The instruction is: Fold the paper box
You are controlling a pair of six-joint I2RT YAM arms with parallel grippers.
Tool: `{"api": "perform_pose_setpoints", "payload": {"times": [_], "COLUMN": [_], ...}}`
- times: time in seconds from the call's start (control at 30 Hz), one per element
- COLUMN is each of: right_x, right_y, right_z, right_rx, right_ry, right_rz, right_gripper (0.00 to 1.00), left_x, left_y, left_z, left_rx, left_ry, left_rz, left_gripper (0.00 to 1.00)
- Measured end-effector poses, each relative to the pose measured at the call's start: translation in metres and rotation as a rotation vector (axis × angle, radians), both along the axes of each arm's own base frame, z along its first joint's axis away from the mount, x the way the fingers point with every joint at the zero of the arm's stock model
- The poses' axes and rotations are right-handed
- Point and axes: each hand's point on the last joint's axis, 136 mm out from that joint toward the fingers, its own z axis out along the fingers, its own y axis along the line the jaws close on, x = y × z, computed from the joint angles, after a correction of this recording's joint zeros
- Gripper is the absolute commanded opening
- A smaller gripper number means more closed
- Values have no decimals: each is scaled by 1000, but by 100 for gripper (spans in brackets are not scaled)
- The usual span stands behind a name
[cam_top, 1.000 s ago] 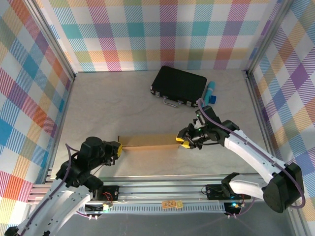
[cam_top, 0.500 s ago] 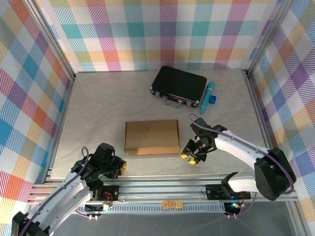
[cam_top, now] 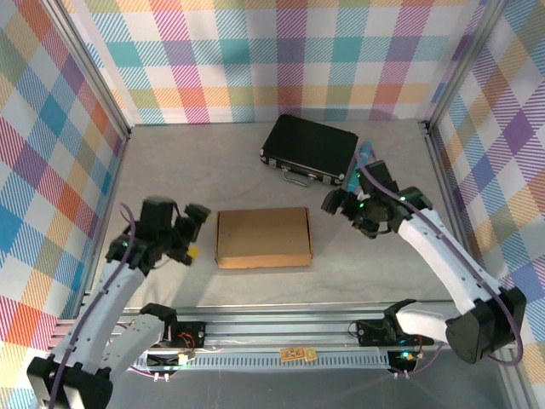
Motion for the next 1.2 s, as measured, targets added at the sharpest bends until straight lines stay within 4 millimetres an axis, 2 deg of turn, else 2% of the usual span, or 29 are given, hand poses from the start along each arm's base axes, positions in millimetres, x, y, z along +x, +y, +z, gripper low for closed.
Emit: {"api": "perform_pose_setpoints", "payload": {"times": [0.1, 0.2, 0.27, 0.3, 0.37, 0.5, 0.6, 0.7, 0.8, 0.93, 1.07, 1.2], "right_x": [9, 6, 3, 0, -3, -1, 2, 7, 16, 34, 59, 87], "right_y": [-29, -65, -87, -99, -116, -135, -142, -144, -143, -137, -134, -126], "right_z": [39, 64, 64, 55, 34, -29, -63, -88, -112, -132, -134, -135], "right_rx": [-112, -230, -311, -365, -469, -673, -740, -745, -709, -645, -571, -524], "right_ry": [-190, -384, -511, -560, -627, -594, -534, -507, -474, -453, -512, -560], "right_rz": [-45, -114, -150, -160, -170, -107, -66, -53, -39, -11, -19, 28], "right_gripper": [99, 99, 99, 99, 99, 99, 99, 99, 99, 99, 99, 99], "left_x": [25, 34, 28, 24, 15, 0, 0, 3, 11, 30, 61, 102], "left_y": [24, 57, 85, 99, 117, 145, 149, 149, 149, 147, 142, 130], "left_z": [44, 78, 85, 83, 68, 18, -24, -63, -89, -114, -125, -126], "left_rx": [141, 345, 499, 588, 732, 972, 1059, 1094, 1097, 1087, 1071, 1035], "left_ry": [-112, -195, -223, -237, -256, -213, -166, -137, -140, -143, -187, -286], "left_rz": [-9, 49, 122, 141, 137, 102, 28, -33, -61, -99, -151, -190], "left_gripper": [100, 100, 100, 100, 100, 100, 100, 100, 100, 100, 100, 100]}}
